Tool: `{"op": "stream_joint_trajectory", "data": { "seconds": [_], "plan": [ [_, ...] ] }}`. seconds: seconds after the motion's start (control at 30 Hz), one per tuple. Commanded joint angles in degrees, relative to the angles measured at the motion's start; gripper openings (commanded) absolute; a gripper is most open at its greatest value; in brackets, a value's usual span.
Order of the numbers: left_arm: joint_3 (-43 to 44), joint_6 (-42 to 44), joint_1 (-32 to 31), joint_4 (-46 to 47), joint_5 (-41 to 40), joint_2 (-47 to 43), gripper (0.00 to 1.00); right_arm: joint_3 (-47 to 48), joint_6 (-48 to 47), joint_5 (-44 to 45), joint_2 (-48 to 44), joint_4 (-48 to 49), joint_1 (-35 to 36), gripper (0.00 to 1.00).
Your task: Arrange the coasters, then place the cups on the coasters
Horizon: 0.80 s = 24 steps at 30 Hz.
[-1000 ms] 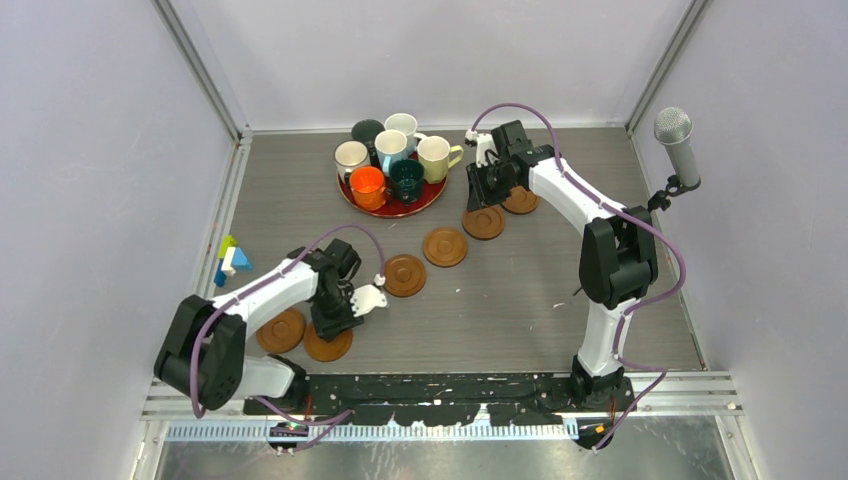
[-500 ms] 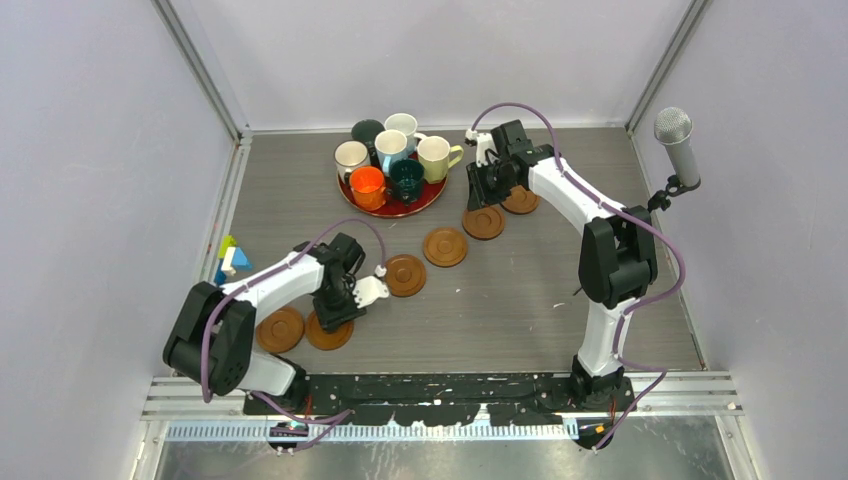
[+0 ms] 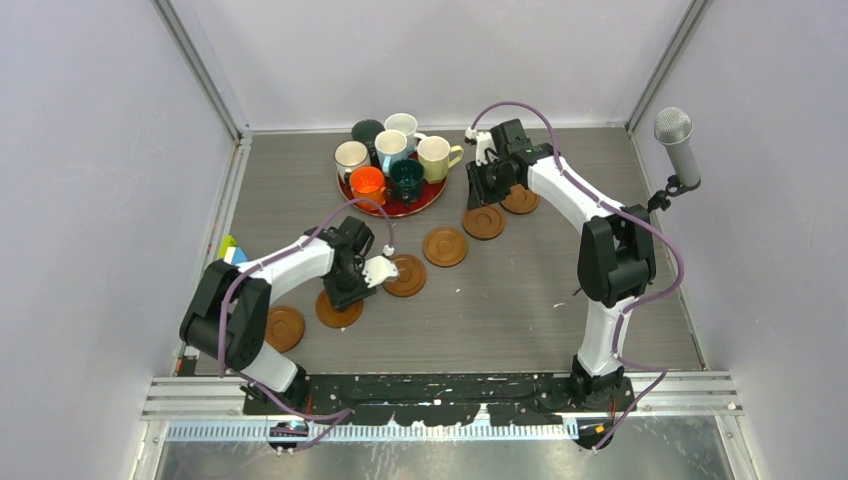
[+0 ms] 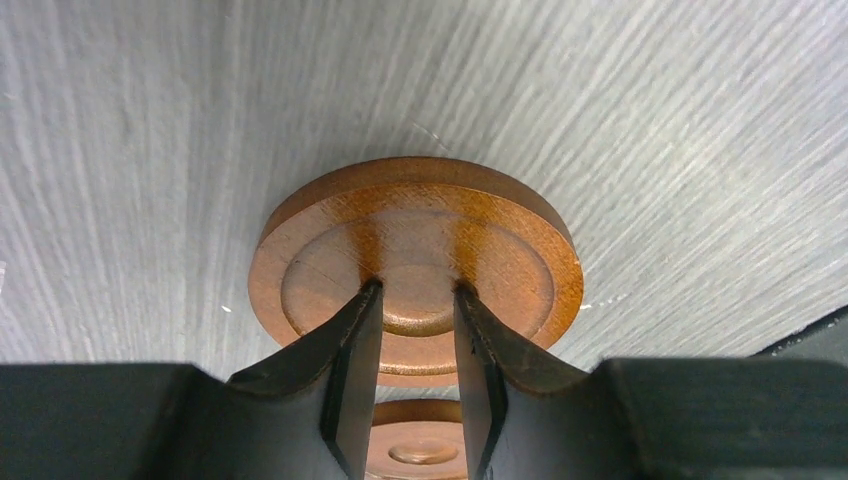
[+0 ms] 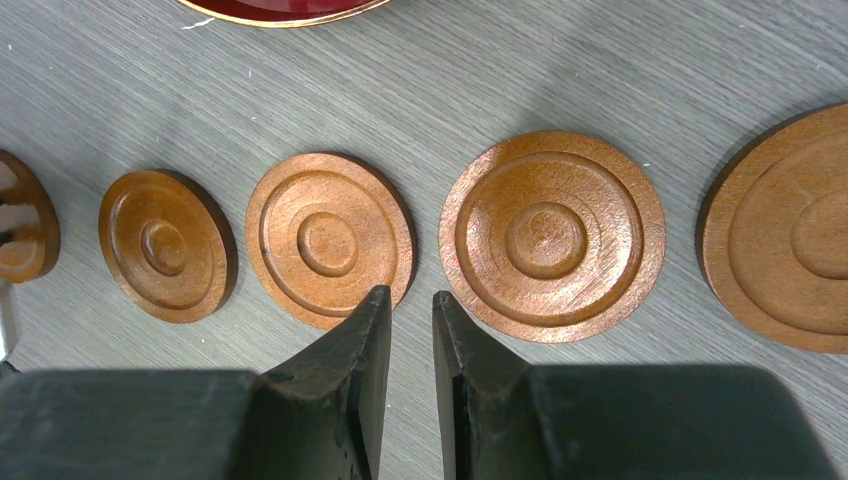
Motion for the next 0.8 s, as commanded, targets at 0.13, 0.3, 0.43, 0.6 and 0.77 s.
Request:
{"op": "stream_joint_trajectory", "data": {
  "seconds": [0.13,0.3,0.43,0.6,0.77],
  "plan": [
    [4.7,-1.8,-0.3,5.0,3.6,4.6,0.36,2.5,0.0,0.6,0.0,0.6,0.2,0.27],
    [5.5,-1.3,-1.4,4.8,4.9,5.0,0.37,2.7,0.0,0.6,0.2,0.6,0.2,0.27],
    [5.8,-0.7,-1.7,3.8,6.1,4.5,0.38,3.1,0.0,0.5,0.5,0.6,0.2,0.27],
    [6.3,-0.2,-1.5,0.5,6.5,3.0,0.39,4.0,0.0,0.4,1.1,0.3,0.2,0.27],
    [7.2,1.7,3.4,-7.0,10.1,-1.9,0.4,4.3,-0.1,0.1,1.1,0.2,0.3,0.28]
  ]
}}
